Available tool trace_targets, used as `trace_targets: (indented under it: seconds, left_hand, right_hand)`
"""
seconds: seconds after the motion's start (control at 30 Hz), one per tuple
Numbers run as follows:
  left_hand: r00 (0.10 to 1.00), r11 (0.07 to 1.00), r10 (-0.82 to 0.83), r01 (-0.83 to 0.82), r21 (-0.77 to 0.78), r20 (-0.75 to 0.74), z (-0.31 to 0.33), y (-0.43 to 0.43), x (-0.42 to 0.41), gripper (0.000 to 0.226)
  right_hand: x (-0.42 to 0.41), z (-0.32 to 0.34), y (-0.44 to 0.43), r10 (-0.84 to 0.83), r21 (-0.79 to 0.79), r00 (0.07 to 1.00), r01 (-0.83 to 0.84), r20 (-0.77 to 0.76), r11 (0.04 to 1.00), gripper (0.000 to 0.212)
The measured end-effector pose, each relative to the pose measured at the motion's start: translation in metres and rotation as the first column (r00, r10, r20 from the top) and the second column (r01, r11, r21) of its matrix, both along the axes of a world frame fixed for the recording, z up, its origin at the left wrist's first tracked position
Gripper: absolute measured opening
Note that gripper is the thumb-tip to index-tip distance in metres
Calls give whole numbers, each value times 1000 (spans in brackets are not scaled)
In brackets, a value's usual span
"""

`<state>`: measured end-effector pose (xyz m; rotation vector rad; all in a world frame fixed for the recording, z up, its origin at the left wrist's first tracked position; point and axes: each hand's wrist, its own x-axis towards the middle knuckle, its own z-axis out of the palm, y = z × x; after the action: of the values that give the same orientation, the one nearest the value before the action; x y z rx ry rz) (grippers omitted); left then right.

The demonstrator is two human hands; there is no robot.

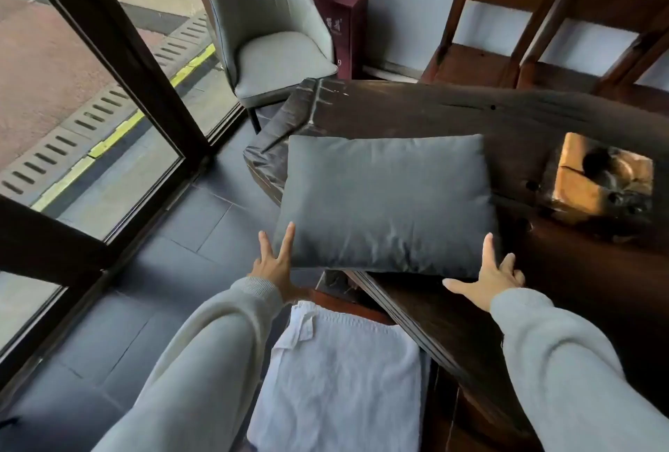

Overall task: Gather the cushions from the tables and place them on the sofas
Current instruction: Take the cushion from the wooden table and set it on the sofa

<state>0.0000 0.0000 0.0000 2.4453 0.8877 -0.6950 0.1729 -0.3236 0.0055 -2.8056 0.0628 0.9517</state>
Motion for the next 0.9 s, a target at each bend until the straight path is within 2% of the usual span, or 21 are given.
trace_targets:
  seconds: [0.07, 0.17, 0.23, 0.3, 0.4, 0.5, 0.57, 0.7, 0.73, 0.8, 0.83, 0.87, 0.9]
  left_hand:
    - [999, 1000, 25, -24, -16, 33, -5, 3, 3, 145]
    - [999, 995, -43, 41, 90, 16, -16, 9, 6, 138]
    - [997, 987, -81, 80, 139, 0, -20, 14, 3, 125]
    - [996, 983, -54, 40, 176, 75, -14, 23, 7, 105]
    - [976, 989, 34, -64, 133, 216, 4, 36, 6, 89]
    - [930, 985, 91, -136, 103, 356, 47, 54, 4, 73]
    - [882, 980, 141, -190, 65, 450, 79, 71, 2, 59]
    - [736, 915, 331, -402, -12, 591, 160, 121, -33, 39]
    - [675, 888, 398, -454, -75, 621, 164, 127, -33, 34]
    - [513, 787, 545, -585, -195, 663, 207, 156, -89, 28]
    - [465, 760, 579, -606, -235, 670, 207, 160, -92, 24]
    - [379, 711, 613, -647, -276, 694, 228, 175, -131, 20]
    - [307, 676, 636, -664, -319, 708, 250, 188, -171, 15]
  right_hand:
    - [4, -7, 1, -30, 11, 1000, 30, 10, 1000, 134]
    - [13, -14, 6, -98, -7, 991, 99, 89, 995, 134]
    - [14, -15, 8, -97, -67, 985, 108, 145, 992, 122]
    - [19, -11, 10, -118, -40, 964, 131, 237, 991, 102]
    - [21, 0, 14, -162, 125, 951, 133, 263, 983, 82]
    - [23, 33, 27, -281, 353, 927, 184, 247, 917, 82]
    - [23, 59, 42, -269, 443, 929, 136, 253, 886, 79]
    - [28, 132, 100, -152, 581, 955, -25, 255, 814, 45]
    - [33, 138, 108, -163, 597, 955, -19, 249, 802, 35]
    - [14, 177, 156, -93, 670, 966, -97, 242, 736, 17]
    - [15, 179, 160, -86, 675, 969, -96, 230, 732, 8]
    - [-3, 196, 187, -19, 705, 971, -160, 239, 691, 9]
    - [-18, 209, 214, 34, 733, 973, -194, 227, 652, 18]
